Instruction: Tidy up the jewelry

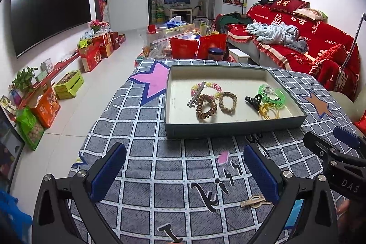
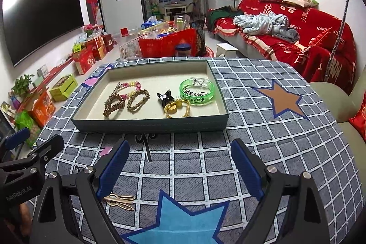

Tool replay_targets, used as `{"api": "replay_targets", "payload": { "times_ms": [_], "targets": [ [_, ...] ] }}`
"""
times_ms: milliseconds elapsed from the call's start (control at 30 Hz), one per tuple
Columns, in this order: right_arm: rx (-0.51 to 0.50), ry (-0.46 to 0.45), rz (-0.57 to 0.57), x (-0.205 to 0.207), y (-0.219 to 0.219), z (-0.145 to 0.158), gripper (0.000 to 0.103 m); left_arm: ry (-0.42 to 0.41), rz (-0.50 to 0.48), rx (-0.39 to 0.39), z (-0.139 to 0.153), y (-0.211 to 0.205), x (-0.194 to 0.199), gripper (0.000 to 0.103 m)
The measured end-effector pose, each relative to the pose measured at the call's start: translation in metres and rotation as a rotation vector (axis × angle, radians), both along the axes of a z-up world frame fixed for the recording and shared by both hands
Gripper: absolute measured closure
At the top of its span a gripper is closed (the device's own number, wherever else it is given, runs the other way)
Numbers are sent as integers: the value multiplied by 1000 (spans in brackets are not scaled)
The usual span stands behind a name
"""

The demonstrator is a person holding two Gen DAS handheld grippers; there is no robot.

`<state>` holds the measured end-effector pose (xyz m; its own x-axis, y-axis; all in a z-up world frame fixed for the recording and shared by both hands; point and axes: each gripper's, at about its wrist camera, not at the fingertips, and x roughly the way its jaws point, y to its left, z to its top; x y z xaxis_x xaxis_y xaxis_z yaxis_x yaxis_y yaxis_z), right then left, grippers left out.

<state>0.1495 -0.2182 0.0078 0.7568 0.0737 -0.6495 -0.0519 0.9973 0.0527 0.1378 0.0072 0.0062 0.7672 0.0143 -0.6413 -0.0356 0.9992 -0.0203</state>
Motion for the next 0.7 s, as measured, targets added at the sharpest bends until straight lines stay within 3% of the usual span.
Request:
{"api": "replay_targets", "payload": {
  "times_ms": [700],
  "targets": [
    [-13, -30, -2, -10, -1, 9, 11, -2, -7, 13, 7, -7, -11, 0]
  ]
}}
